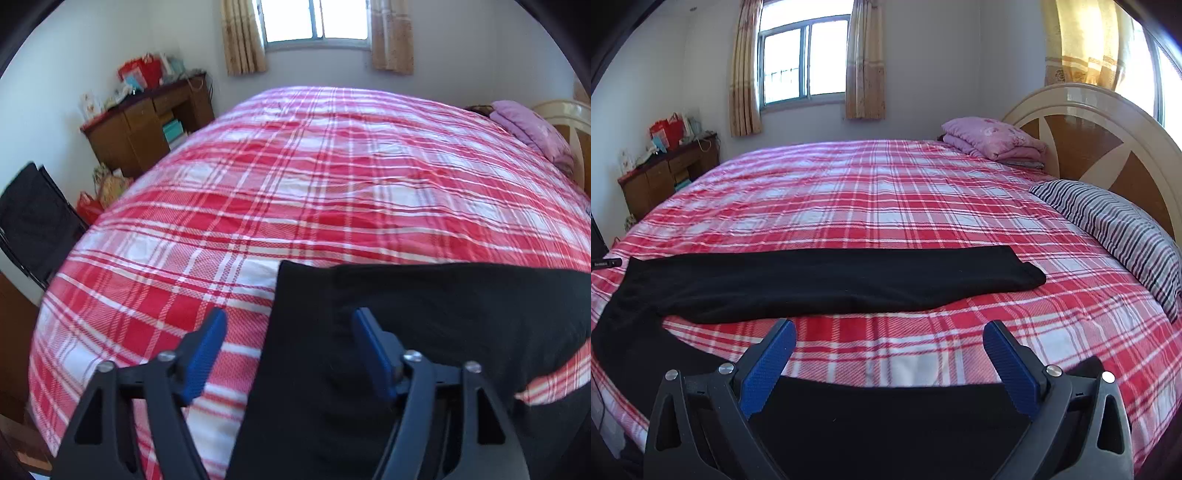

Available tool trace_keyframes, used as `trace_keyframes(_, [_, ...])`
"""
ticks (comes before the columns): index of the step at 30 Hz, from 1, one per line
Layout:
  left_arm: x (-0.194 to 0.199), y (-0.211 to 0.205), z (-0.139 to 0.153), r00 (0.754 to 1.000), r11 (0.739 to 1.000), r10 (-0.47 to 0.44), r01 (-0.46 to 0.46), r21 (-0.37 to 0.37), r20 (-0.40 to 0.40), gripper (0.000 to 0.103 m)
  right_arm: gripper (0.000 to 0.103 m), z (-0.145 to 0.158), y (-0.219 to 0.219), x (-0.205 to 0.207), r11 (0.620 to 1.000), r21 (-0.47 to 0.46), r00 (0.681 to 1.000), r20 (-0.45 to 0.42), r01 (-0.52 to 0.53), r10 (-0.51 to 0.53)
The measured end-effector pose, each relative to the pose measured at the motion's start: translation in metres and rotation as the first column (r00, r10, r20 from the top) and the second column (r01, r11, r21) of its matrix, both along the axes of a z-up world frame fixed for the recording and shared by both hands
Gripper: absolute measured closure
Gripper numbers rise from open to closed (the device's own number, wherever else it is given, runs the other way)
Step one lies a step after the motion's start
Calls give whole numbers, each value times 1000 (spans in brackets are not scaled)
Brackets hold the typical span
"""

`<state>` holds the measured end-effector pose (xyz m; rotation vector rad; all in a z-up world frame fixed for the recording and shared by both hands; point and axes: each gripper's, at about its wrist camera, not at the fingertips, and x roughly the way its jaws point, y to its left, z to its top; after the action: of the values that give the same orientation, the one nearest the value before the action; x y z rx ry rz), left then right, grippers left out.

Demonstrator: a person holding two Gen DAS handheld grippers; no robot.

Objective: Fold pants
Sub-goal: 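Close the left tool on the black pants edge while the right tool grasps the pants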

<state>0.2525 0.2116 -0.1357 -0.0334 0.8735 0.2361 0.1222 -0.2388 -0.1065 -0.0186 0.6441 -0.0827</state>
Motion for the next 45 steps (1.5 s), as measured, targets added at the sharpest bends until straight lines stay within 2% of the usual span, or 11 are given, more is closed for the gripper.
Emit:
trace_keyframes(5, [30, 5, -18, 998, 999, -16, 13, -47, -60, 54, 1, -8, -21, 38, 1000, -2, 998, -62, 13, -13])
trace_keyframes(7, [43, 3, -26, 995, 998, -37, 32, -60, -88, 67, 1, -11, -32, 50, 1000, -2, 997, -75, 26, -26])
trace_keyframes(12, [69, 12, -50, 989, 996, -48, 37, -78, -138, 76, 6, -17, -63, 79, 998, 7, 991, -116, 66, -65])
trace_keyframes(14, [68, 24, -53, 994, 988, -51, 37, -151, -92, 77, 15, -20, -81, 92, 995, 27, 986, -141, 92, -88])
trace_keyframes(18, [62, 30, -58, 995, 976, -88, 78, -203, -44, 77, 19, -22, -114, 114, 989, 20, 974, -180, 143, -137])
trace_keyframes(23, [64, 37, -55, 993, 963, -102, 84, -258, -55, 80, 26, -22, -173, 150, 971, 46, 951, -218, 234, -219])
trace_keyframes(33, [72, 30, -55, 990, 979, -109, 92, -182, -84, 80, 33, -53, -236, 222, 964, 96, 927, -312, 246, -206])
trace_keyframes(40, [73, 29, -56, 990, 983, -114, 101, -153, -79, 80, 39, -87, -242, 253, 973, 119, 911, -388, 200, -140])
trace_keyframes(42, [73, 28, -56, 990, 983, -117, 104, -150, -77, 80, 59, -87, -239, 254, 978, 126, 913, -394, 164, -103])
trace_keyframes(43, [72, 28, -56, 990, 983, -118, 105, -149, -76, 80, 79, -86, -237, 255, 978, 154, 917, -393, 139, -69])
trace_keyframes(45, [73, 28, -56, 990, 983, -119, 107, -146, -78, 80, 85, -84, -237, 252, 970, 205, 917, -398, 130, -39])
